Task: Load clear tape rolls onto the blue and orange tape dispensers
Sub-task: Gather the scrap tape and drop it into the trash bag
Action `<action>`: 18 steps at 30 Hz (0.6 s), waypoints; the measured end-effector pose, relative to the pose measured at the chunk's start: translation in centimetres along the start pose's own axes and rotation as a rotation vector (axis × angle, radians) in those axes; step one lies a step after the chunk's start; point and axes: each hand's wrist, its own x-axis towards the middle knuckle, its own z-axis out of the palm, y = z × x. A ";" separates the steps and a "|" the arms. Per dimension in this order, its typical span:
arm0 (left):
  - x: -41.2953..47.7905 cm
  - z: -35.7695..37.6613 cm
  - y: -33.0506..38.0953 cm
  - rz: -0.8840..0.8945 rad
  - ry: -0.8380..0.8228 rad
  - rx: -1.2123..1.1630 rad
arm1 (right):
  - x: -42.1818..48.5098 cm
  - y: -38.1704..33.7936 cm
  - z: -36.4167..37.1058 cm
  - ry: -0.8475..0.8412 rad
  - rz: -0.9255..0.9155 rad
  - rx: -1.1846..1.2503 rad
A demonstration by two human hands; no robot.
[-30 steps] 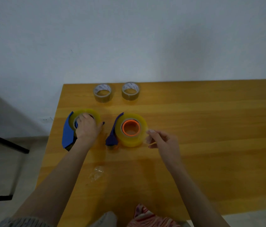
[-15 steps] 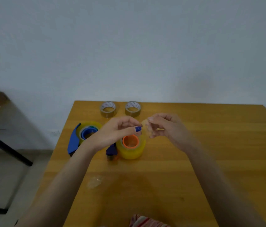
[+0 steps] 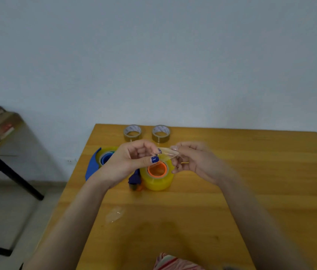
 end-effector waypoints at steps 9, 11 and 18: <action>-0.7 0.8 0.2 -0.083 0.141 0.104 | -0.7 -0.1 0.0 0.222 0.065 0.144; -0.9 1.2 0.3 -0.074 0.193 0.163 | -1.0 -0.2 0.3 0.216 0.110 0.249; -1.2 2.3 0.2 0.030 0.280 0.190 | -1.1 0.3 2.0 0.337 0.079 0.393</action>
